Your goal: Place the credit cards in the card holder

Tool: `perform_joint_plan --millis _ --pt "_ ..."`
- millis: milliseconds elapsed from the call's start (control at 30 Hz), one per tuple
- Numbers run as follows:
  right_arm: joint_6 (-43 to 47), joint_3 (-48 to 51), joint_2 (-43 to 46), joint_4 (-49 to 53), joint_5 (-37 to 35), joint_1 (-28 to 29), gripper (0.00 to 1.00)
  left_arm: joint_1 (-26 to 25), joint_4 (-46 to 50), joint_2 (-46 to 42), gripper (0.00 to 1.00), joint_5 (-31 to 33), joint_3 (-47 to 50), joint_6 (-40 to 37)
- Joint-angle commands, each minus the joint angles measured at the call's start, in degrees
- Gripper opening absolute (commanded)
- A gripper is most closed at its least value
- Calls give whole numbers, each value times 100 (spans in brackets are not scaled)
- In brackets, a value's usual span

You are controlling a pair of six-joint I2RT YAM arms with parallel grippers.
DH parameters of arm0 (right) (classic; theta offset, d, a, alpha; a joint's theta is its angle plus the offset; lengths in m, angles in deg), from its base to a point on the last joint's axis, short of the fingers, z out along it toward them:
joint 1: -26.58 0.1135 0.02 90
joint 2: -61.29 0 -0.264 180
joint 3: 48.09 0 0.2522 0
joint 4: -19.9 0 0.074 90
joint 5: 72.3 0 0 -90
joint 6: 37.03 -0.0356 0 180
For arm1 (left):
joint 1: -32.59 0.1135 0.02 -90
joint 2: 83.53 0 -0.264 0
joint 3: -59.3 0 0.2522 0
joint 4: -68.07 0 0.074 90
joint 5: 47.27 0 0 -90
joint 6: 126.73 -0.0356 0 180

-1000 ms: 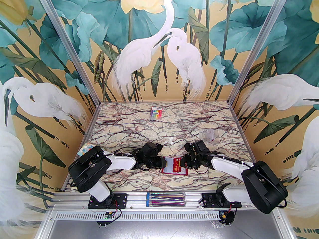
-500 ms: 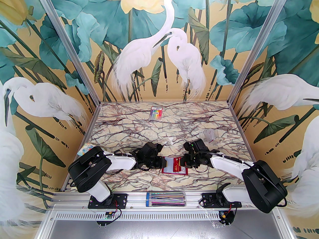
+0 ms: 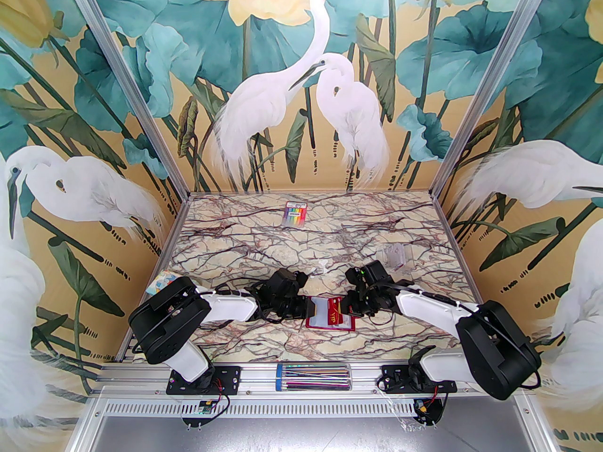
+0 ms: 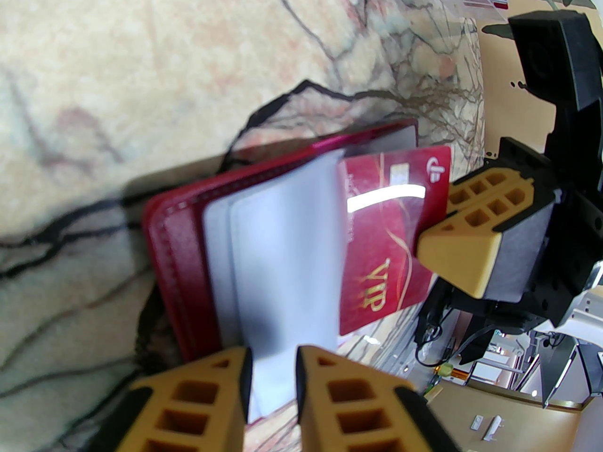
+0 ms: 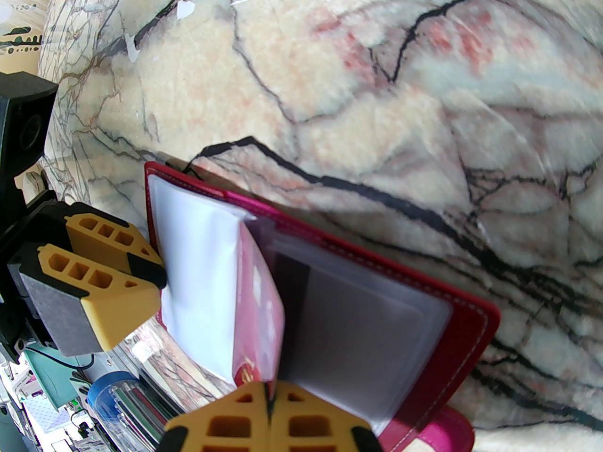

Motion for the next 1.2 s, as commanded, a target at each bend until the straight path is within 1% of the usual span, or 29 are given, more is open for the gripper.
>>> perform_joint_plan --millis 0,700,1167 --pt "100 -24 -160 228 -412 -6 0 -39 440 113 24 286 -22 -113" --pt "-210 172 -121 -130 -333 25 0 -57 440 145 24 294 -34 -115" --pt "-508 227 -104 -235 -433 207 0 -65 431 161 23 294 -21 -115"
